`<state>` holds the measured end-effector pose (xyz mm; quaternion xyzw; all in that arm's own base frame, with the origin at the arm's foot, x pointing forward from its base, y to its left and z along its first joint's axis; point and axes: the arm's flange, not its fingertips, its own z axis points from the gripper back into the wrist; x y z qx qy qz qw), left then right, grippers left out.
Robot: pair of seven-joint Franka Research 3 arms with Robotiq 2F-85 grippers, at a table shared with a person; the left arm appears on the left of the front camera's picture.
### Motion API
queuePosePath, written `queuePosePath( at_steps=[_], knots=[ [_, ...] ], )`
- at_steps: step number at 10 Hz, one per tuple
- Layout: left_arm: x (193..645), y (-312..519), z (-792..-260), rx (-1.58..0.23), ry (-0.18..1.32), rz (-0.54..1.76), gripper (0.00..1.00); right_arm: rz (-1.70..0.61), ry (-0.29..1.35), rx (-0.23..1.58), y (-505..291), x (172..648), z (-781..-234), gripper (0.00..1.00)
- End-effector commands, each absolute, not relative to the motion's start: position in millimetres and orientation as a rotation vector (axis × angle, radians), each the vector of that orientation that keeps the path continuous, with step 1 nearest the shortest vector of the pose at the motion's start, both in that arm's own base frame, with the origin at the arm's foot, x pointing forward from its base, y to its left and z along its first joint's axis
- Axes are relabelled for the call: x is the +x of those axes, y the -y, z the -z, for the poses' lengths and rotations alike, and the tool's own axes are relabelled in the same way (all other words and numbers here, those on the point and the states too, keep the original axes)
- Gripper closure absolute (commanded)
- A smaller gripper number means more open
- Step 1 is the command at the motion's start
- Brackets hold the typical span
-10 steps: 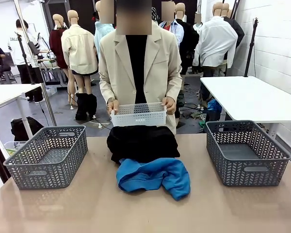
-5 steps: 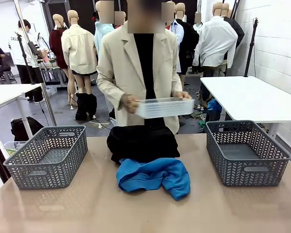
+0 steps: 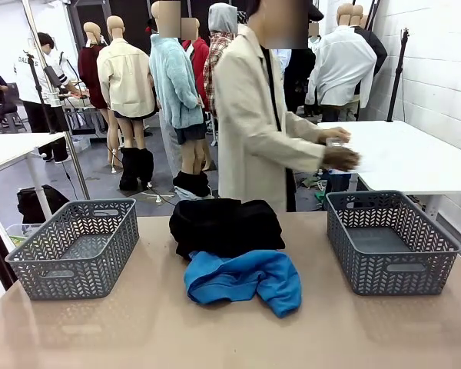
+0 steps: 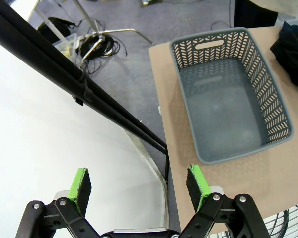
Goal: Sort the tops and bottoms.
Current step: Lift clothes from the center of the table with your left hand.
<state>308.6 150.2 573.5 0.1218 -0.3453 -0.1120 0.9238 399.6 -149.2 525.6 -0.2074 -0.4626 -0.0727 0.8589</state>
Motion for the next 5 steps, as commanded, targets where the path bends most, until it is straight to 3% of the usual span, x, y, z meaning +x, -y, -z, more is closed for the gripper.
queuePosePath(
  at_steps=[1,5],
  knots=[
    [309.2,-151.6,-574.1,0.251,0.722,0.231,0.0,0.146,0.967,-0.438,151.5,399.1,-524.5,0.0],
    [309.2,-151.6,-574.1,0.251,0.722,0.231,0.0,0.146,0.967,-0.438,151.5,399.1,-524.5,0.0]
  ],
)
